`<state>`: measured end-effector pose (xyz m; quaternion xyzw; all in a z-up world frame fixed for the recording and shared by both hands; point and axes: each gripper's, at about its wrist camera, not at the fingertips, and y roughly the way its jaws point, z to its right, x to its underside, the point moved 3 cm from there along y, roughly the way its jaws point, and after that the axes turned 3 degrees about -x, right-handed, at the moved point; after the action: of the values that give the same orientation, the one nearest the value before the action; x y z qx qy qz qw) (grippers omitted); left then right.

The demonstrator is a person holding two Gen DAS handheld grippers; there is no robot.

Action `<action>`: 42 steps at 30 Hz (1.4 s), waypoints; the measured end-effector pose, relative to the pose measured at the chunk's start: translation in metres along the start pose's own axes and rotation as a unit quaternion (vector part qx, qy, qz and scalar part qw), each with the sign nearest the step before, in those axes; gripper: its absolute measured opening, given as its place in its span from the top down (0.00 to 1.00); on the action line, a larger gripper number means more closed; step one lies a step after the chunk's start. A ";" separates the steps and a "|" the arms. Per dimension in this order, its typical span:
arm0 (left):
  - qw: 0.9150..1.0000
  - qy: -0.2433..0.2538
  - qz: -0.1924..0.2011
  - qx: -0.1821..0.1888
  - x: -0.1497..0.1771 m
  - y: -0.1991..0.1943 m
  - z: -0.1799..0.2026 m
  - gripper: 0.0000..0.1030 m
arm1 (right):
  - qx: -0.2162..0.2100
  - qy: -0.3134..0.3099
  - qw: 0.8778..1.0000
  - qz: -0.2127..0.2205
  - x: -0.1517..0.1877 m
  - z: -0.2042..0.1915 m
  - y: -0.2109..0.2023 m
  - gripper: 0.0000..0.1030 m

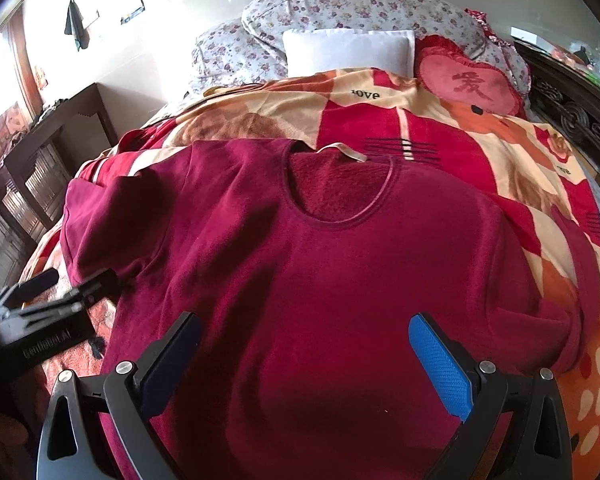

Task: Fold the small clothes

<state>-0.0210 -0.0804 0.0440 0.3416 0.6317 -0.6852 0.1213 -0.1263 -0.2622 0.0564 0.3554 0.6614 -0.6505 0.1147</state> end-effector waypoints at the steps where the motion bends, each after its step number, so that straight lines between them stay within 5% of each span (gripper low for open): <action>1: 1.000 -0.007 -0.001 -0.002 -0.003 0.002 -0.007 0.01 | 0.000 -0.002 1.000 0.000 -0.001 -0.001 0.001 0.00; 8: 0.996 -0.088 -0.006 -0.015 -0.032 0.024 -0.084 0.01 | -0.015 -0.009 1.000 -0.005 -0.007 -0.011 0.007 0.00; 14: 0.982 -0.185 -0.016 -0.029 -0.058 0.059 -0.168 0.08 | -0.023 -0.019 0.999 -0.014 -0.008 -0.020 0.014 0.00; 18: 0.969 -0.244 -0.034 0.000 -0.068 0.088 -0.207 0.22 | -0.026 -0.019 0.999 -0.025 -0.006 -0.021 0.021 0.00; 23: 0.955 -0.288 -0.056 0.040 -0.069 0.119 -0.221 0.26 | -0.028 -0.019 0.999 -0.038 -0.005 -0.023 0.030 0.00; 26: 0.958 -0.280 -0.042 0.040 -0.076 0.125 -0.220 0.30 | -0.027 -0.024 0.999 -0.039 -0.006 -0.024 0.031 0.00; 30: 0.960 -0.273 -0.043 0.048 -0.083 0.139 -0.220 0.78 | -0.030 -0.019 0.999 -0.039 -0.007 -0.024 0.031 0.00; 33: 0.956 -0.284 -0.042 0.060 -0.085 0.135 -0.224 0.91 | -0.035 -0.010 0.999 -0.038 -0.007 -0.022 0.029 0.00; 42: 0.969 -0.237 0.027 0.059 -0.101 0.064 -0.215 0.93 | -0.043 0.011 0.999 -0.029 -0.005 -0.011 0.018 0.00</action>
<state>0.1593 0.0854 0.0640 0.1934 0.5343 -0.7788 0.2657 -0.1077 -0.2550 0.0470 0.3378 0.7002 -0.6204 0.1041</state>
